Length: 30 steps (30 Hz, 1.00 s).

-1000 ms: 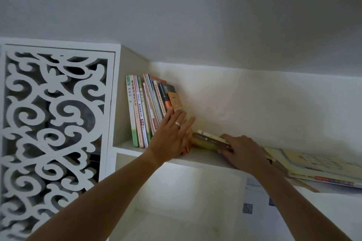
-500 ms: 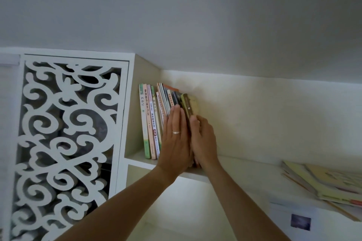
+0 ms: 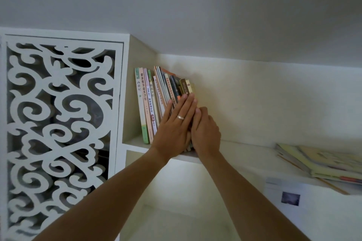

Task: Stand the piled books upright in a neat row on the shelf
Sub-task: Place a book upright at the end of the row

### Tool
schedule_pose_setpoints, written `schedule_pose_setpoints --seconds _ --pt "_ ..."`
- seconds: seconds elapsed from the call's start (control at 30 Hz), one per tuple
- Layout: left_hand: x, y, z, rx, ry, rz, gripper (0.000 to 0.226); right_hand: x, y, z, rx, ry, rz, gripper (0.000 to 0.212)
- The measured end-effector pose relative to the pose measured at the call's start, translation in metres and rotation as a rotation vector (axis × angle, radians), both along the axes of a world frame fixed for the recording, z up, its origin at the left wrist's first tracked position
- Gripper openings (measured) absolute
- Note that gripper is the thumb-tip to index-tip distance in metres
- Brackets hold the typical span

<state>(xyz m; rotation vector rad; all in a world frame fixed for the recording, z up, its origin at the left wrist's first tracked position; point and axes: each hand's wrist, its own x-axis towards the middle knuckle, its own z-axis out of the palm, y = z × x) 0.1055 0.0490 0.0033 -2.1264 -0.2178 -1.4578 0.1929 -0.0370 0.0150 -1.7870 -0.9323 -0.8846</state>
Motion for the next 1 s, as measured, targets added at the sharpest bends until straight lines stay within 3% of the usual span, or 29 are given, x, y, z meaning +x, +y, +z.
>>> schedule_pose_setpoints --seconds 0.1,0.3,0.57,0.77,0.9,1.0 --pt "-0.001 -0.002 -0.001 -0.007 -0.001 0.017 0.063 -0.002 0.002 0.001 -0.029 -0.001 -0.017 0.051" --pt "-0.003 -0.005 -0.006 -0.081 0.022 0.027 0.063 -0.012 -0.005 -0.003 0.033 0.102 0.160 0.065" --pt "-0.008 -0.011 -0.011 -0.101 0.014 -0.028 0.061 -0.027 -0.013 -0.001 -0.002 0.210 0.173 0.054" --pt "0.001 -0.037 -0.020 -0.248 -0.123 -0.154 0.056 -0.024 -0.042 -0.005 -0.230 0.126 0.084 0.062" --pt "0.014 -0.073 -0.029 -0.278 -0.148 -0.188 0.039 -0.012 -0.078 -0.001 -0.421 0.094 0.005 0.036" --pt "0.028 -0.096 -0.030 -0.259 -0.083 -0.250 0.035 -0.002 -0.113 0.001 -0.536 0.042 -0.127 0.029"
